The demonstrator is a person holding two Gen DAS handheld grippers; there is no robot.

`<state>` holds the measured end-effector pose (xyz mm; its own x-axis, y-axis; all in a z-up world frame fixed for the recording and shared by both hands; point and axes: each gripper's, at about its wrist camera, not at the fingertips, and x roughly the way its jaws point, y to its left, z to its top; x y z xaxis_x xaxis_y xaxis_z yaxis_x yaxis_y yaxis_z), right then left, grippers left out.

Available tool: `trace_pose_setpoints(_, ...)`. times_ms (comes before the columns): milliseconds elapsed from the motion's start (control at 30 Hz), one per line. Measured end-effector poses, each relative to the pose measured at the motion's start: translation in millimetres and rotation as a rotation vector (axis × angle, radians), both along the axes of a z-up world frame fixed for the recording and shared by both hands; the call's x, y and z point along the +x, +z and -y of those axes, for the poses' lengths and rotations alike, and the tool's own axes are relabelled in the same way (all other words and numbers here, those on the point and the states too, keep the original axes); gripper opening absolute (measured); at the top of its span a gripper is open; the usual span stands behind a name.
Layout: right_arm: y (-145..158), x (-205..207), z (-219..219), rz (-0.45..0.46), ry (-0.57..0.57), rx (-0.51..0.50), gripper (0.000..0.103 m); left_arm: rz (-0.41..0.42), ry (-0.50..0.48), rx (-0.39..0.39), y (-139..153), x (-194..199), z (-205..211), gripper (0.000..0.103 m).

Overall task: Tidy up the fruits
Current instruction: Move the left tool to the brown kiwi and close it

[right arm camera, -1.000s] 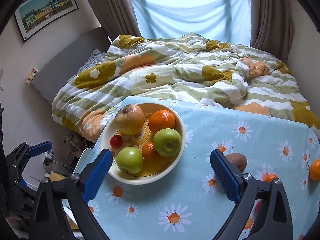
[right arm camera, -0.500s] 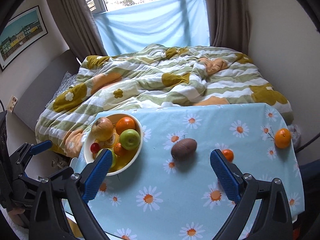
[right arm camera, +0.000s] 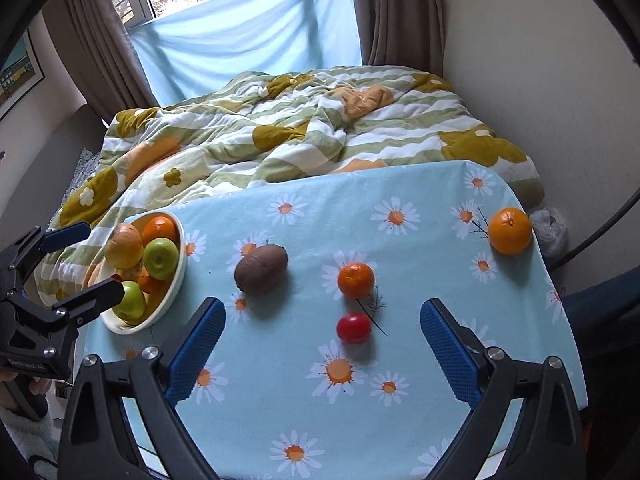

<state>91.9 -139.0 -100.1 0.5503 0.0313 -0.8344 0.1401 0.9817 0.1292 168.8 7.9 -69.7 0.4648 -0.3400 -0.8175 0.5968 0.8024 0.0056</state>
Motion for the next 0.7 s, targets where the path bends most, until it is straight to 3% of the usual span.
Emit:
trace_pose_setpoints(133,-26.8,-0.2,14.6,-0.064,-0.04,-0.01,0.098,-0.041,-0.057,0.036,-18.6,16.5,25.8,0.103)
trace_pose_setpoints(400,-63.9,-2.8,28.5,-0.089,-0.026,0.045,0.097,-0.11,-0.164,0.114,-59.2,40.6,62.7,0.103)
trace_pose_setpoints(533,-78.4,-3.8,26.7,-0.102,-0.032,0.047,0.097,-0.148,-0.224,0.162,-82.2,45.3,79.3,0.094)
trace_pose_setpoints(700,-93.7,-2.3,27.3,-0.129,-0.033,0.07,0.097,-0.171,-0.254,0.197,-100.9,47.4,90.6,0.091)
